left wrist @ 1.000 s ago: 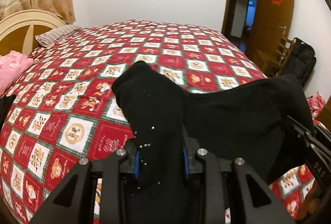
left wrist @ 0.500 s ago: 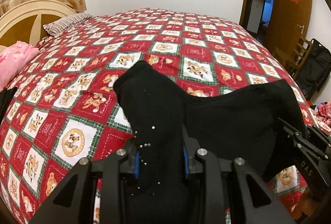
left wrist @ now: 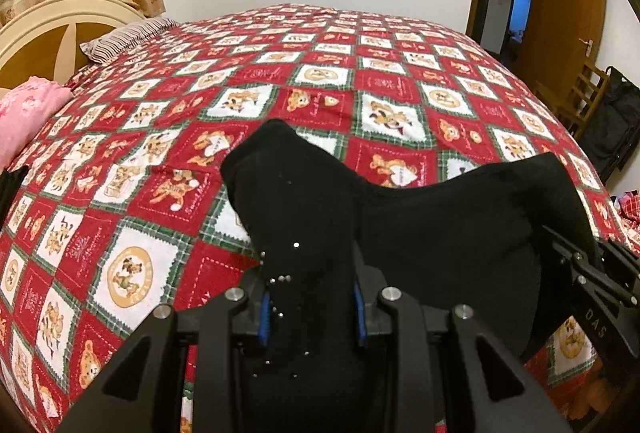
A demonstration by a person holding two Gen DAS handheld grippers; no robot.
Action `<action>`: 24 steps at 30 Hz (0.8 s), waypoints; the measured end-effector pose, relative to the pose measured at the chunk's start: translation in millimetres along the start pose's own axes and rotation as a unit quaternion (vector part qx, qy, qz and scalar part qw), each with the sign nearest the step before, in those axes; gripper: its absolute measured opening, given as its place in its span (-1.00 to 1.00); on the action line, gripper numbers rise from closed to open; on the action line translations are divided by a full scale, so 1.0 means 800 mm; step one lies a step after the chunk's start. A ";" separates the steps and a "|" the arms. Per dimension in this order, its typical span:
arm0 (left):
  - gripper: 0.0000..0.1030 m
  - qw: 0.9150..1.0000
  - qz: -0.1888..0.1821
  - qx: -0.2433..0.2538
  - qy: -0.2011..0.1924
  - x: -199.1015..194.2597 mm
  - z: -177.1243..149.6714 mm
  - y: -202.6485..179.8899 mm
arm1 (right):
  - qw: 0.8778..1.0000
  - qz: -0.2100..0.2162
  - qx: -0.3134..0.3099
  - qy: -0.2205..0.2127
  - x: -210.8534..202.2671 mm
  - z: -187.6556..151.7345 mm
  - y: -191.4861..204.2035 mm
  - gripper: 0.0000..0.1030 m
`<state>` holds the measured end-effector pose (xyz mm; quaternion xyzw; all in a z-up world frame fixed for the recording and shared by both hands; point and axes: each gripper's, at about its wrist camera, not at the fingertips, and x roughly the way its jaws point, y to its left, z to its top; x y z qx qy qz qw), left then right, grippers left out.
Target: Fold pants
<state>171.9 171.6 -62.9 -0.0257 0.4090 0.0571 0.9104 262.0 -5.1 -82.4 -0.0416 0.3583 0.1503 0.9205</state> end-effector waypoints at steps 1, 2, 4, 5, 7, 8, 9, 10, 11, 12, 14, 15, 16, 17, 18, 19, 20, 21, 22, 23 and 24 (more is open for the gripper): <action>-0.32 1.000 -0.003 -0.001 0.003 0.002 -0.001 0.002 | 1.000 0.001 0.000 0.002 0.003 -0.001 -0.001 -0.49; -0.26 1.000 -0.008 -0.002 0.007 0.005 -0.002 0.005 | 1.000 0.001 0.001 0.003 0.005 -0.002 -0.002 -0.49; -0.07 1.000 -0.016 -0.010 0.013 0.009 -0.003 0.012 | 1.000 0.001 0.000 0.006 0.009 -0.004 -0.003 -0.48; 0.09 1.000 -0.020 -0.018 0.016 0.010 -0.004 0.020 | 1.000 0.003 0.000 0.007 0.011 -0.004 -0.004 -0.47; 0.33 0.999 -0.015 -0.035 0.018 0.010 -0.008 0.034 | 1.000 0.006 0.004 0.008 0.013 -0.005 -0.006 -0.46; 0.49 0.999 -0.013 -0.040 0.017 0.010 -0.010 0.038 | 1.000 0.007 0.005 0.009 0.014 -0.005 -0.007 -0.46; 0.56 0.999 -0.014 -0.047 0.017 0.011 -0.012 0.045 | 1.000 0.010 0.007 0.010 0.015 -0.006 -0.008 -0.45; 0.65 0.998 -0.016 -0.056 0.020 0.011 -0.016 0.053 | 1.000 0.012 0.008 0.010 0.016 -0.006 -0.008 -0.45; 0.71 0.998 -0.018 -0.063 0.023 0.013 -0.018 0.057 | 1.000 0.013 0.010 0.011 0.017 -0.006 -0.009 -0.44; 0.71 0.997 -0.020 -0.069 0.027 0.014 -0.020 0.060 | 1.000 0.015 0.011 0.012 0.018 -0.006 -0.010 -0.43; 0.71 0.995 -0.030 -0.087 0.034 0.015 -0.024 0.066 | 1.000 0.017 0.014 0.013 0.018 -0.007 -0.012 -0.42; 0.71 0.994 -0.031 -0.094 0.034 0.012 -0.026 0.067 | 1.000 0.017 0.015 0.013 0.018 -0.007 -0.012 -0.42; 0.71 0.995 -0.030 -0.094 0.034 0.010 -0.028 0.067 | 1.000 0.017 0.015 0.013 0.018 -0.007 -0.012 -0.42; 0.71 0.995 -0.027 -0.092 0.033 0.008 -0.031 0.067 | 1.000 0.016 0.014 0.013 0.018 -0.008 -0.012 -0.42; 0.71 0.995 -0.023 -0.089 0.032 0.005 -0.033 0.066 | 1.000 0.014 0.013 0.013 0.018 -0.008 -0.012 -0.42; 0.71 0.996 -0.019 -0.088 0.030 0.001 -0.036 0.066 | 1.000 0.011 0.012 0.012 0.019 -0.008 -0.012 -0.40; 0.72 0.996 -0.014 -0.086 0.028 -0.001 -0.038 0.065 | 1.000 0.007 0.009 0.012 0.020 -0.009 -0.010 -0.37; 0.72 0.996 -0.010 -0.085 0.027 -0.001 -0.039 0.066 | 1.000 0.002 0.007 0.012 0.020 -0.009 -0.009 -0.34; 0.72 0.996 -0.001 -0.081 0.028 0.002 -0.040 0.063 | 1.000 0.000 0.005 0.014 0.021 -0.010 -0.008 -0.30; 0.72 0.997 0.006 -0.077 0.030 0.005 -0.040 0.062 | 1.000 -0.002 0.005 0.014 0.021 -0.010 -0.008 -0.26; 0.73 0.997 0.014 -0.074 0.029 0.006 -0.040 0.059 | 1.000 -0.002 0.007 0.013 0.019 -0.011 -0.010 -0.21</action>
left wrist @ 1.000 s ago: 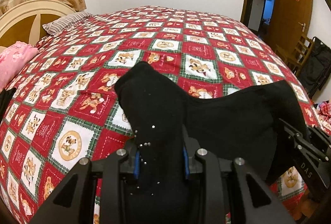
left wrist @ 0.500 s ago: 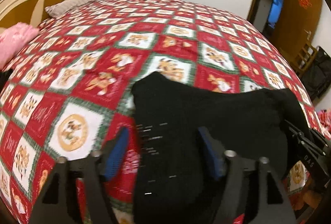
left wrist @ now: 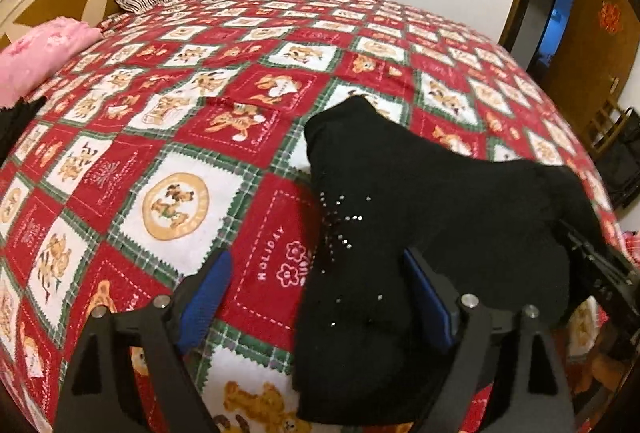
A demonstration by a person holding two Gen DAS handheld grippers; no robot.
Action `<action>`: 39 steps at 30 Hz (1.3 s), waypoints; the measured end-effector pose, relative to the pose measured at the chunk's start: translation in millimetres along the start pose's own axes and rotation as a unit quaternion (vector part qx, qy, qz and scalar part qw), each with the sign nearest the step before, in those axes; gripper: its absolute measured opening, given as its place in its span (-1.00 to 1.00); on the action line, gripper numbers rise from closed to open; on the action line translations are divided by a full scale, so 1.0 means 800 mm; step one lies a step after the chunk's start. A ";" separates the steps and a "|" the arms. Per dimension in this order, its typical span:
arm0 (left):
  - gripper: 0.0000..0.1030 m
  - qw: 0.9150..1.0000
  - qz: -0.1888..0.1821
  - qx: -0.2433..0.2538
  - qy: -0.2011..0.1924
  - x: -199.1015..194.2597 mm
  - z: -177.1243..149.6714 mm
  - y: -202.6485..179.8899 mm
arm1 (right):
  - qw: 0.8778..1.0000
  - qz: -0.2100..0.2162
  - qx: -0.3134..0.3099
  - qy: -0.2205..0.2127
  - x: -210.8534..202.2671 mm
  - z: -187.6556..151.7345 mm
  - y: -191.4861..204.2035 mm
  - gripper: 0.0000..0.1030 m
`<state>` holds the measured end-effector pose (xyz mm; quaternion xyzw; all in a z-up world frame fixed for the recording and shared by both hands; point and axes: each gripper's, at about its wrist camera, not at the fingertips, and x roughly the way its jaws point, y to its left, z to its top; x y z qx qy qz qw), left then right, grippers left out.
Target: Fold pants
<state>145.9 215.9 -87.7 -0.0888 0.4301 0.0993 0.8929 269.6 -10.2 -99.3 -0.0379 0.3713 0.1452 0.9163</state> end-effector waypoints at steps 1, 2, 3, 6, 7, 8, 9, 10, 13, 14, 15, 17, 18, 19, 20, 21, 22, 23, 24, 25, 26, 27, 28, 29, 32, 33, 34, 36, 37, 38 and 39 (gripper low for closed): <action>0.79 1.000 0.009 0.003 -0.003 0.001 0.001 -0.003 | 1.000 0.000 0.004 0.000 -0.002 0.000 -0.002 -0.14; 0.83 1.000 0.020 0.008 -0.006 0.003 0.002 -0.007 | 1.000 0.002 0.011 -0.001 -0.005 -0.001 -0.005 -0.11; 0.84 1.000 0.024 0.012 -0.007 0.002 0.001 -0.008 | 1.000 0.012 0.024 -0.004 -0.012 -0.003 -0.011 -0.11; 0.86 0.999 0.030 0.022 -0.012 0.004 0.001 -0.010 | 0.998 0.014 0.054 -0.021 -0.037 -0.009 -0.022 -0.10; 0.88 0.999 0.033 0.021 -0.014 0.005 0.001 -0.010 | 0.998 0.008 0.052 -0.031 -0.045 -0.011 -0.022 -0.10; 0.89 0.999 0.034 0.020 -0.016 0.005 0.000 -0.009 | 0.998 -0.004 0.046 -0.045 -0.055 -0.013 -0.021 -0.10; 0.90 0.999 0.035 0.020 -0.017 0.005 -0.001 -0.010 | 0.997 -0.020 0.037 -0.060 -0.064 -0.014 -0.018 -0.10; 0.90 0.999 0.037 0.021 -0.018 0.006 -0.001 -0.011 | 0.996 -0.036 0.028 -0.073 -0.071 -0.014 -0.015 -0.10; 0.90 0.998 0.043 0.028 -0.022 0.006 -0.001 -0.015 | 0.994 -0.055 0.003 -0.095 -0.082 -0.012 0.000 -0.11; 0.90 0.998 0.046 0.032 -0.023 0.006 0.000 -0.016 | 0.994 -0.051 -0.005 -0.096 -0.083 -0.012 0.005 -0.17; 0.90 0.998 0.047 0.034 -0.024 0.006 0.000 -0.018 | 0.994 -0.043 -0.016 -0.096 -0.083 -0.012 0.012 -0.29; 0.90 0.998 0.048 0.035 -0.024 0.007 0.000 -0.018 | 0.996 -0.026 -0.034 -0.082 -0.079 -0.014 0.021 -0.54; 0.90 0.998 0.048 0.034 -0.024 0.006 0.000 -0.018 | 0.996 -0.022 -0.041 -0.074 -0.073 -0.016 0.025 -0.54; 0.90 0.998 0.049 0.034 -0.024 0.007 0.000 -0.019 | 0.997 -0.021 -0.043 -0.064 -0.065 -0.019 0.026 -0.54; 0.90 0.998 0.050 0.036 -0.025 0.007 0.000 -0.019 | 0.998 -0.022 -0.039 -0.053 -0.058 -0.020 0.023 -0.54; 0.90 0.998 0.050 0.038 -0.026 0.006 0.000 -0.019 | 0.999 -0.020 -0.029 -0.033 -0.047 -0.022 0.016 -0.54; 0.90 0.998 0.049 0.042 -0.026 0.005 0.001 -0.019 | 0.999 -0.015 -0.019 -0.022 -0.040 -0.022 0.010 -0.54; 0.90 0.998 0.045 0.043 -0.025 0.003 0.002 -0.019 | 1.000 -0.005 -0.008 -0.020 -0.039 -0.023 0.004 -0.54; 0.89 0.998 0.040 0.044 -0.024 0.000 0.005 -0.018 | 1.000 0.002 -0.002 -0.020 -0.039 -0.023 0.000 -0.54; 0.88 0.998 0.036 0.045 -0.025 -0.004 0.006 -0.017 | 1.000 0.003 -0.002 -0.020 -0.039 -0.024 0.001 -0.54; 0.88 0.998 0.032 0.047 -0.032 -0.012 0.010 -0.016 | 1.000 -0.001 -0.006 -0.022 -0.039 -0.026 0.003 -0.54; 0.87 0.998 0.028 0.048 -0.040 -0.018 0.012 -0.016 | 1.000 -0.006 -0.012 -0.024 -0.039 -0.027 0.006 -0.54; 0.87 0.997 0.018 0.049 -0.056 -0.030 0.019 -0.017 | 1.000 -0.010 -0.016 -0.025 -0.040 -0.028 0.008 -0.54; 0.87 0.996 0.008 0.053 -0.069 -0.038 0.025 -0.018 | 0.999 -0.013 -0.019 -0.025 -0.040 -0.029 0.009 -0.54; 0.87 0.993 0.002 0.070 -0.092 -0.050 0.042 -0.028 | 0.999 -0.014 -0.020 -0.025 -0.040 -0.029 0.010 -0.54; 0.87 0.993 0.006 0.074 -0.094 -0.048 0.049 -0.033 | 0.999 -0.014 -0.020 -0.026 -0.040 -0.030 0.010 -0.54; 0.87 0.992 0.008 0.080 -0.093 -0.044 0.054 -0.039 | 0.999 -0.015 -0.021 -0.025 -0.040 -0.029 0.010 -0.54; 0.87 0.993 0.020 0.090 -0.076 -0.025 0.060 -0.049 | 0.999 -0.018 -0.024 -0.025 -0.040 -0.030 0.011 -0.54; 0.87 0.993 0.035 0.092 -0.058 -0.010 0.062 -0.051 | 0.999 -0.019 -0.025 -0.024 -0.041 -0.029 0.011 -0.54; 0.87 0.994 0.043 0.090 -0.041 0.004 0.063 -0.050 | 0.999 -0.018 -0.025 -0.024 -0.041 -0.029 0.011 -0.54; 0.87 0.995 0.046 0.085 -0.030 0.012 0.063 -0.047 | 0.999 -0.018 -0.024 -0.025 -0.041 -0.029 0.011 -0.54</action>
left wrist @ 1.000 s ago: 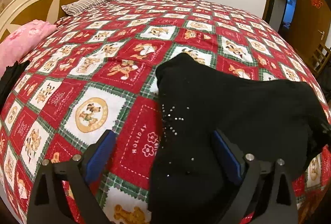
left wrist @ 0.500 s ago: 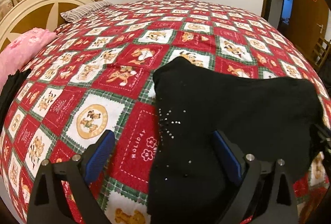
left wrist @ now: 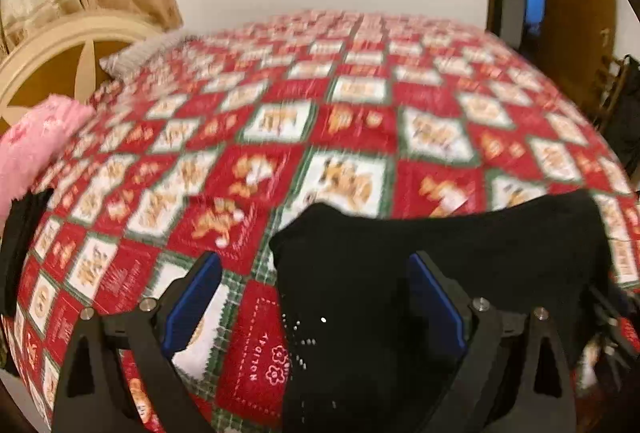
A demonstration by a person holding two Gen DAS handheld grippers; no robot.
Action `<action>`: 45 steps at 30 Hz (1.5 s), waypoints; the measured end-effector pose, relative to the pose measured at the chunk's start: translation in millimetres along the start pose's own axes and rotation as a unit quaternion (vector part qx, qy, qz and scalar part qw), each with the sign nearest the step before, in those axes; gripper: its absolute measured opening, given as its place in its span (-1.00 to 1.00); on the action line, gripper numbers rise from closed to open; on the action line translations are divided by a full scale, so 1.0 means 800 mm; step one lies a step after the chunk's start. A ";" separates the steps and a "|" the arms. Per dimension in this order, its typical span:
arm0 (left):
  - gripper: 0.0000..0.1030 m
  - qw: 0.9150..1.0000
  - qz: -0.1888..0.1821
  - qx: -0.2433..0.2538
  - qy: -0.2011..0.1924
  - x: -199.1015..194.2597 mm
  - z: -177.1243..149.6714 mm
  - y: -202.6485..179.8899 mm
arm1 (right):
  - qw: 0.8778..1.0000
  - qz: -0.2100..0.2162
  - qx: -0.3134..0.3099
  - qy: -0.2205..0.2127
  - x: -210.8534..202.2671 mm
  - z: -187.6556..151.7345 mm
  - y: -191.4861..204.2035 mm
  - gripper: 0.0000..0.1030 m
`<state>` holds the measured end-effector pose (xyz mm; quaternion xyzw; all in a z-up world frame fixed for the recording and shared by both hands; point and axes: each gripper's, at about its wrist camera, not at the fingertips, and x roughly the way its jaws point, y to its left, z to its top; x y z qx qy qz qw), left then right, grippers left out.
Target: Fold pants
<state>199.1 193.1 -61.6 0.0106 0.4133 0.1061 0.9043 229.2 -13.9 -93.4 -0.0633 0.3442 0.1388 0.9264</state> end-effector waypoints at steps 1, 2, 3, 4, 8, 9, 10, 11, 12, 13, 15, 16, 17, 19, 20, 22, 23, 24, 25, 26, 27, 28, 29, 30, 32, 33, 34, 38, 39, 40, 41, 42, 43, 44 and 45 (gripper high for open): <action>0.87 1.000 0.008 -0.010 0.018 0.015 -0.001 0.005 | 1.000 0.001 0.000 0.000 0.000 0.000 0.001 -0.54; 0.88 0.999 0.003 -0.023 0.034 0.026 -0.003 0.011 | 1.000 0.001 0.001 -0.001 0.000 -0.001 0.001 -0.54; 0.90 0.998 -0.016 -0.043 0.046 0.035 -0.006 0.018 | 1.000 0.001 0.001 -0.001 0.000 -0.001 0.002 -0.54; 0.98 0.996 -0.028 -0.064 0.053 0.043 -0.009 0.025 | 1.000 0.000 0.000 -0.001 0.000 -0.001 0.002 -0.54; 1.00 0.993 -0.053 -0.090 0.062 0.057 -0.015 0.036 | 1.000 -0.004 -0.005 -0.001 -0.001 -0.002 0.004 -0.54; 1.00 0.992 -0.058 -0.097 0.065 0.058 -0.015 0.037 | 1.000 -0.005 -0.006 -0.001 -0.001 -0.001 0.004 -0.53; 1.00 0.991 -0.060 -0.099 0.067 0.056 -0.015 0.039 | 1.000 -0.005 -0.006 0.000 -0.001 -0.001 0.004 -0.53; 1.00 0.992 -0.057 -0.096 0.067 0.052 -0.014 0.036 | 1.000 -0.005 -0.005 0.000 -0.001 -0.001 0.003 -0.53; 1.00 0.992 -0.053 -0.092 0.065 0.047 -0.014 0.033 | 1.000 -0.006 -0.007 0.001 -0.001 0.000 0.004 -0.52; 1.00 0.993 -0.047 -0.084 0.063 0.038 -0.015 0.031 | 1.000 -0.007 -0.009 0.001 -0.002 -0.001 0.005 -0.50; 1.00 0.996 -0.030 -0.064 0.053 0.019 -0.020 0.026 | 1.000 -0.015 -0.018 0.001 -0.007 -0.003 0.008 -0.41; 1.00 0.997 -0.022 -0.057 0.049 0.014 -0.021 0.025 | 1.000 -0.019 -0.023 0.000 -0.012 -0.006 0.010 -0.31; 1.00 0.998 -0.015 -0.048 0.044 0.006 -0.026 0.024 | 0.999 -0.020 -0.026 -0.002 -0.017 -0.008 0.012 -0.18; 1.00 0.998 -0.012 -0.038 0.041 -0.007 -0.037 0.023 | 0.999 -0.021 -0.031 -0.002 -0.028 -0.016 0.017 -0.01; 1.00 0.998 -0.012 -0.036 0.041 -0.014 -0.045 0.022 | 0.999 -0.024 -0.033 -0.001 -0.032 -0.019 0.018 0.06; 1.00 0.998 -0.015 -0.033 0.042 -0.025 -0.057 0.021 | 0.999 -0.032 -0.031 -0.001 -0.045 -0.027 0.021 0.06; 1.00 0.999 -0.015 -0.031 0.038 -0.032 -0.062 0.020 | 0.999 -0.027 -0.026 -0.001 -0.052 -0.031 0.022 0.06; 1.00 0.999 -0.014 -0.028 0.032 -0.040 -0.067 0.018 | 1.000 -0.021 -0.016 -0.001 -0.059 -0.036 0.022 0.06; 1.00 0.999 -0.012 -0.021 0.026 -0.050 -0.074 0.015 | 1.000 -0.019 -0.010 -0.001 -0.064 -0.040 0.023 0.06; 1.00 0.999 -0.012 -0.018 0.025 -0.053 -0.076 0.014 | 1.000 -0.018 -0.002 0.000 -0.068 -0.044 0.023 0.06; 1.00 0.999 -0.014 -0.017 0.025 -0.058 -0.080 0.013 | 1.000 -0.016 0.009 0.001 -0.073 -0.049 0.024 0.06; 0.99 0.999 -0.017 -0.016 0.025 -0.063 -0.086 0.011 | 1.000 -0.012 0.016 0.001 -0.077 -0.053 0.025 0.06; 1.00 0.999 -0.017 -0.014 0.025 -0.067 -0.090 0.009 | 1.000 -0.007 0.024 0.004 -0.079 -0.057 0.026 0.06; 1.00 0.999 -0.018 -0.011 0.025 -0.070 -0.092 0.007 | 1.000 -0.003 0.030 0.008 -0.082 -0.060 0.028 0.06; 1.00 1.000 -0.014 -0.001 0.026 -0.079 -0.103 0.002 | 0.999 0.003 0.043 0.016 -0.088 -0.066 0.032 0.06; 1.00 1.000 -0.012 0.003 0.026 -0.084 -0.108 0.001 | 0.999 0.007 0.049 0.018 -0.092 -0.067 0.034 0.06; 1.00 1.000 -0.010 0.005 0.025 -0.089 -0.113 -0.001 | 0.998 0.012 0.057 0.022 -0.096 -0.069 0.036 0.06; 1.00 0.999 -0.009 0.014 0.030 -0.111 -0.137 -0.002 | 0.994 0.021 0.091 0.057 -0.112 -0.081 0.041 0.07; 1.00 0.999 -0.011 0.014 0.031 -0.115 -0.142 -0.001 | 0.993 0.021 0.097 0.065 -0.116 -0.085 0.040 0.07; 1.00 0.999 -0.014 0.014 0.033 -0.122 -0.150 0.000 | 0.991 0.019 0.105 0.076 -0.121 -0.090 0.039 0.07; 1.00 0.999 -0.015 0.015 0.036 -0.128 -0.156 0.000 | 0.990 0.014 0.113 0.086 -0.128 -0.096 0.038 0.07; 1.00 0.999 -0.016 0.017 0.038 -0.132 -0.161 -0.001 | 0.988 0.009 0.121 0.094 -0.134 -0.102 0.037 0.07; 1.00 0.999 -0.021 0.023 0.039 -0.140 -0.168 -0.004 | 0.987 0.004 0.126 0.097 -0.141 -0.108 0.036 0.07; 1.00 0.999 -0.024 0.028 0.038 -0.145 -0.172 -0.005 | 0.987 0.001 0.130 0.099 -0.149 -0.113 0.035 0.07; 1.00 0.998 -0.028 0.037 0.033 -0.154 -0.179 -0.008 | 0.987 -0.003 0.132 0.096 -0.161 -0.119 0.035 0.07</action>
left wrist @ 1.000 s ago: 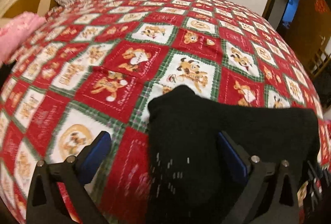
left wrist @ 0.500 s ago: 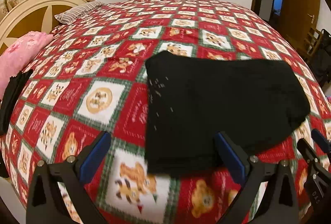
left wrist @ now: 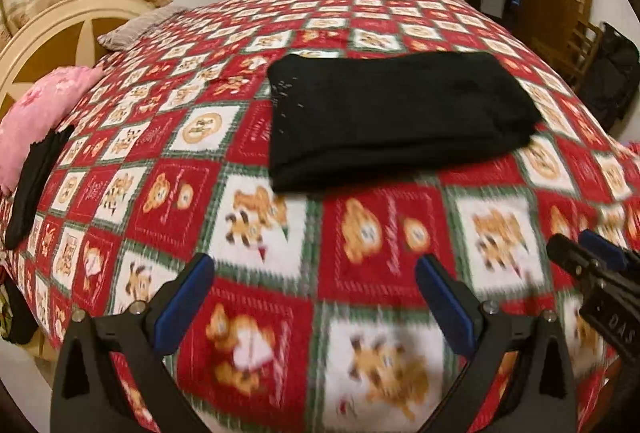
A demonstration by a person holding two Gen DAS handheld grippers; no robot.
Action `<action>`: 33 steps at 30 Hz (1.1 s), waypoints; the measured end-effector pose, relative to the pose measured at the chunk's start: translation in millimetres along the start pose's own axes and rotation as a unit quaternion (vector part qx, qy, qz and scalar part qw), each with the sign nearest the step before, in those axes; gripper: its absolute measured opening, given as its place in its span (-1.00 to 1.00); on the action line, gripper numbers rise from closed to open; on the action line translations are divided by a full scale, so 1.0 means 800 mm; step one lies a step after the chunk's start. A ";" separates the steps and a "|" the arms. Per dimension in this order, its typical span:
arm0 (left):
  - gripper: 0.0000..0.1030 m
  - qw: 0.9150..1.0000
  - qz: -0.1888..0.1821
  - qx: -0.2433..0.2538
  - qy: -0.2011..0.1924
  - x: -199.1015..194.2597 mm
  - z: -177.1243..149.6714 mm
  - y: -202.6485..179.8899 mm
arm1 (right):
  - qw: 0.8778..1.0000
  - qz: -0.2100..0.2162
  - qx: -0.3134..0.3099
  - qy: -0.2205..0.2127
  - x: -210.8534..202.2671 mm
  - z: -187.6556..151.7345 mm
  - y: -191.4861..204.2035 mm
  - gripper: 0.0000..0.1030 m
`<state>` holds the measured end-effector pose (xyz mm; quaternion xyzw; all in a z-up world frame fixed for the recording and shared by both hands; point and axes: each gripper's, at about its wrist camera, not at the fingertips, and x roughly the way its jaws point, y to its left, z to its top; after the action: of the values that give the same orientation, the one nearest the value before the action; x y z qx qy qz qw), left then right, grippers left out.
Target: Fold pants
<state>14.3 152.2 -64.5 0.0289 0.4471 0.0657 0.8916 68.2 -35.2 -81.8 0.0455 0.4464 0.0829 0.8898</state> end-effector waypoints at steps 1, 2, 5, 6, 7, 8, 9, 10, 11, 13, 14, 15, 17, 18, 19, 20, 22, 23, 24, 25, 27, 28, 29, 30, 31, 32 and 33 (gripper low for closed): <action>0.99 1.000 -0.002 0.008 -0.003 -0.007 -0.006 -0.004 | 1.000 -0.003 0.000 -0.004 -0.009 -0.005 -0.001 0.07; 1.00 1.000 -0.001 0.015 -0.006 -0.014 -0.010 -0.006 | 1.000 -0.008 -0.001 -0.013 -0.020 -0.012 -0.001 0.07; 1.00 0.999 0.000 0.034 -0.032 -0.045 -0.020 -0.012 | 0.999 -0.020 -0.008 -0.049 -0.057 -0.024 0.000 0.07; 1.00 0.998 0.000 0.038 -0.047 -0.056 -0.021 -0.013 | 0.997 -0.020 -0.010 -0.068 -0.076 -0.029 0.002 0.07; 1.00 0.996 -0.004 0.043 -0.075 -0.076 -0.023 -0.016 | 0.997 -0.020 -0.011 -0.080 -0.087 -0.029 0.003 0.07; 1.00 0.995 -0.008 0.044 -0.089 -0.087 -0.024 -0.016 | 0.995 -0.020 -0.013 -0.097 -0.106 -0.032 0.005 0.08; 1.00 0.993 -0.017 0.044 -0.110 -0.107 -0.024 -0.018 | 0.994 -0.021 -0.014 -0.110 -0.118 -0.033 0.007 0.08; 1.00 0.991 -0.022 0.042 -0.122 -0.118 -0.023 -0.019 | 0.992 -0.024 -0.017 -0.126 -0.135 -0.034 0.010 0.11; 1.00 0.990 -0.028 0.038 -0.135 -0.131 -0.023 -0.019 | 0.989 -0.026 -0.019 -0.142 -0.149 -0.035 0.013 0.21; 1.00 0.985 -0.033 0.031 -0.164 -0.158 -0.023 -0.019 | 0.983 -0.033 -0.016 -0.178 -0.177 -0.036 0.017 0.34; 1.00 0.984 -0.034 0.028 -0.174 -0.164 -0.022 -0.017 | 0.980 -0.034 -0.014 -0.195 -0.189 -0.038 0.018 0.35; 1.00 0.981 -0.036 0.025 -0.188 -0.175 -0.023 -0.016 | 0.977 -0.033 -0.012 -0.210 -0.201 -0.038 0.019 0.35; 1.00 0.979 -0.042 0.016 -0.200 -0.185 -0.023 -0.010 | 0.969 -0.029 -0.006 -0.244 -0.223 -0.039 0.019 0.35; 1.00 0.978 -0.042 0.009 -0.204 -0.191 -0.023 -0.008 | 0.966 -0.027 -0.005 -0.258 -0.232 -0.040 0.020 0.36; 1.00 0.977 -0.043 -0.001 -0.210 -0.197 -0.022 -0.003 | 0.961 -0.026 -0.004 -0.275 -0.240 -0.041 0.021 0.37; 1.00 0.976 -0.043 -0.008 -0.215 -0.200 -0.021 0.000 | 0.957 -0.025 -0.004 -0.289 -0.247 -0.043 0.022 0.39; 1.00 0.974 -0.041 -0.017 -0.223 -0.204 -0.021 0.005 | 0.951 -0.022 0.001 -0.310 -0.258 -0.047 0.021 0.41; 1.00 0.973 -0.041 -0.018 -0.225 -0.205 -0.021 0.006 | 0.948 -0.019 0.005 -0.317 -0.261 -0.049 0.021 0.41; 1.00 0.973 -0.040 -0.018 -0.226 -0.207 -0.022 0.005 | 0.945 -0.014 0.008 -0.326 -0.265 -0.051 0.020 0.41; 1.00 0.973 -0.038 -0.019 -0.228 -0.207 -0.022 0.006 | 0.943 -0.012 0.009 -0.331 -0.267 -0.052 0.019 0.41; 1.00 0.972 -0.037 -0.021 -0.231 -0.208 -0.024 0.005 | 0.939 -0.018 0.010 -0.343 -0.271 -0.055 0.019 0.42; 1.00 0.972 -0.036 -0.019 -0.232 -0.208 -0.024 0.004 | 0.939 -0.019 0.010 -0.344 -0.271 -0.055 0.020 0.42; 1.00 0.972 -0.035 -0.016 -0.233 -0.208 -0.025 0.004 | 0.939 -0.020 0.010 -0.344 -0.272 -0.055 0.020 0.42; 1.00 0.971 -0.031 -0.015 -0.235 -0.208 -0.025 0.003 | 0.939 -0.019 0.009 -0.343 -0.271 -0.055 0.019 0.42; 1.00 0.971 -0.028 -0.014 -0.238 -0.209 -0.026 0.002 | 0.940 -0.019 0.008 -0.340 -0.270 -0.056 0.020 0.42; 1.00 0.970 -0.025 -0.012 -0.240 -0.210 -0.027 0.002 | 0.941 -0.019 0.007 -0.338 -0.269 -0.056 0.020 0.42; 1.00 0.970 -0.023 -0.011 -0.242 -0.211 -0.027 0.002 | 0.941 -0.019 0.006 -0.337 -0.267 -0.055 0.021 0.42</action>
<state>-103.3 129.1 56.6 0.0241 0.2177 0.0408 0.9749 -94.6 -58.9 62.9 0.0680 0.1223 0.0431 0.9892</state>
